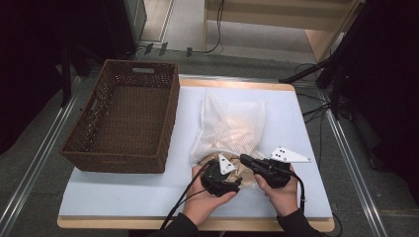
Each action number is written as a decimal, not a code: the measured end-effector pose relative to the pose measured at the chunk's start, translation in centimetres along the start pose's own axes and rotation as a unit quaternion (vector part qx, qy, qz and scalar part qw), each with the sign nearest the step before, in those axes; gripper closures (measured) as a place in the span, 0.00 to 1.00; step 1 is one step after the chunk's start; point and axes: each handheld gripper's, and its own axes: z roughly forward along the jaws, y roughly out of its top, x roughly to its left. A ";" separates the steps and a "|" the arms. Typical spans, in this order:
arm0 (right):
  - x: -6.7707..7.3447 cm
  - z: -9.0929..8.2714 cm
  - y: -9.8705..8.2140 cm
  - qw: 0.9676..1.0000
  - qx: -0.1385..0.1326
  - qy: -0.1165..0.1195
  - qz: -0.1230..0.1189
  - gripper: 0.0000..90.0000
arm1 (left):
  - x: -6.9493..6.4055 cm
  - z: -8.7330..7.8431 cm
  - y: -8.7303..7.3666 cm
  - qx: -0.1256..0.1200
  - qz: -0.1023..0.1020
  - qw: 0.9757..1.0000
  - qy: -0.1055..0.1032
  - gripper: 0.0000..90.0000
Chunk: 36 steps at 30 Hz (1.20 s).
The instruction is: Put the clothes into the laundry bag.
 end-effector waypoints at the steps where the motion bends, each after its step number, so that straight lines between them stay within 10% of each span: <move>1: 0.1 0.0 0.0 1.000 0.000 -0.001 0.000 1.00 | -0.2 0.6 0.0 0.009 0.005 1.000 0.021 0.40; 3: 0.1 0.0 -0.1 1.000 0.001 0.000 -0.001 1.00 | -0.5 0.8 0.0 0.002 0.012 0.999 0.048 0.55; 6: 0.1 -0.1 -0.1 1.000 0.000 0.002 -0.002 1.00 | 0.4 0.1 0.6 -0.034 -0.041 0.998 0.018 0.84; 9: 0.3 -0.1 0.0 1.000 -0.004 0.003 -0.005 1.00 | 1.1 -0.7 1.3 -0.086 -0.067 0.994 0.011 0.86; 14: 0.9 -0.6 0.5 1.000 -0.014 0.009 -0.008 1.00 | 2.3 -0.8 2.1 -0.144 -0.068 0.985 0.073 0.86; 17: 0.9 -0.5 0.4 1.000 -0.009 0.010 -0.008 1.00 | 4.0 2.2 1.6 -0.068 -0.093 0.993 0.031 0.82; 26: -0.3 -0.4 -0.1 1.000 -0.003 -0.005 0.004 1.00 | 3.6 -0.9 1.2 -0.078 -0.057 0.995 -0.026 0.51; 30: -0.3 -0.3 -0.1 1.000 -0.003 -0.007 0.004 1.00 | 3.2 -2.5 0.3 -0.081 -0.061 0.995 -0.021 0.38; 36: -0.5 -0.1 -0.2 1.000 -0.002 -0.009 0.005 1.00 | 1.9 -0.5 -0.6 -0.024 -0.051 0.998 0.010 0.34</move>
